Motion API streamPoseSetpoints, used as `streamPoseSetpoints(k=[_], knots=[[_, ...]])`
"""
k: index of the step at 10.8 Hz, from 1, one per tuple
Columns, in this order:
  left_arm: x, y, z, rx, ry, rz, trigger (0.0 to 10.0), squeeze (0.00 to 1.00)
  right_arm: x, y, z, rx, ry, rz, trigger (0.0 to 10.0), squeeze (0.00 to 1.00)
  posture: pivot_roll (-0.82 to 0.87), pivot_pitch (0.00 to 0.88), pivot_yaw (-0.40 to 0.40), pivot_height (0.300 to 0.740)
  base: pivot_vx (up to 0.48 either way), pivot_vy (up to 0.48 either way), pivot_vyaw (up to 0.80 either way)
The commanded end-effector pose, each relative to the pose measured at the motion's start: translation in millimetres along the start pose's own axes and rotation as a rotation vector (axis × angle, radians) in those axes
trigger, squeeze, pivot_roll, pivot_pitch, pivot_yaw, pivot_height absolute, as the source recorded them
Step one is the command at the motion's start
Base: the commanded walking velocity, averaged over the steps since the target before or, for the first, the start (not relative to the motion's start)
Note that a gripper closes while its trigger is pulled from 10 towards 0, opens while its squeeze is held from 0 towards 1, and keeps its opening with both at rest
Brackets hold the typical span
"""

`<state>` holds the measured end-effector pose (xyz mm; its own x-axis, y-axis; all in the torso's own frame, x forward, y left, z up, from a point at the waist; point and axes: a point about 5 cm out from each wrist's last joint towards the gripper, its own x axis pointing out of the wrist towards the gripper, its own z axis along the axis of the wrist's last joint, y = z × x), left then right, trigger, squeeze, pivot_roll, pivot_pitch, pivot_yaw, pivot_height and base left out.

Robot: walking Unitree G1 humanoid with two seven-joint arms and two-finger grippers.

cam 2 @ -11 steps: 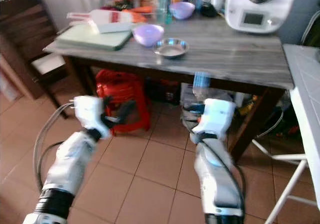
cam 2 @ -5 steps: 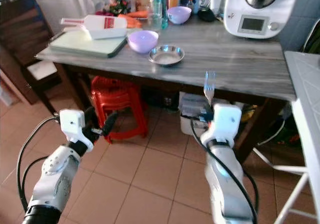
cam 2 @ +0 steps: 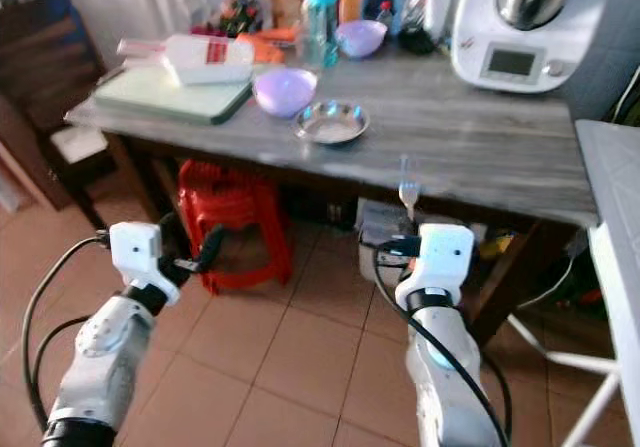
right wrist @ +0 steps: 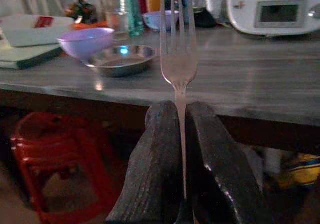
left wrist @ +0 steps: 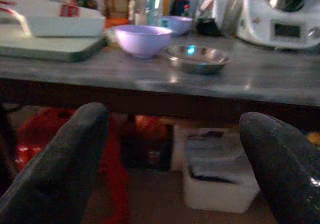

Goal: Setting the table

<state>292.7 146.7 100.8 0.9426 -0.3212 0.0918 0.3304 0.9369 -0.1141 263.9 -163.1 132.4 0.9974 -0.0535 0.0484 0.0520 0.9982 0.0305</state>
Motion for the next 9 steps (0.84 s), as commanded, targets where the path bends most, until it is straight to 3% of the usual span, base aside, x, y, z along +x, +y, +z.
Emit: streamPoseSetpoints(k=[1, 7, 9], knots=[[1.9, 0.8, 4.3, 0.023, -0.011, -0.004, 10.0, 0.0, 1.5, -1.0, 5.7, 0.003, -0.028, -0.006, 10.0, 0.0, 0.01, 0.031, 0.037, 0.74, 0.27, 0.0, 0.0], [8.1, 1.0, 6.8, 0.018, -0.018, -0.008, 10.0, 0.0, 1.7, -1.1, 5.1, 0.01, -0.026, -0.014, 10.0, 0.0, 0.01, 0.041, 0.041, 0.74, 0.271, 0.0, -0.72], [10.4, -0.7, 5.5, 0.009, -0.008, -0.005, 10.0, 0.0, 2.0, -0.3, 4.6, 0.01, -0.026, -0.013, 10.0, 0.0, 0.01, 0.04, 0.043, 0.74, 0.328, 0.0, -0.2]])
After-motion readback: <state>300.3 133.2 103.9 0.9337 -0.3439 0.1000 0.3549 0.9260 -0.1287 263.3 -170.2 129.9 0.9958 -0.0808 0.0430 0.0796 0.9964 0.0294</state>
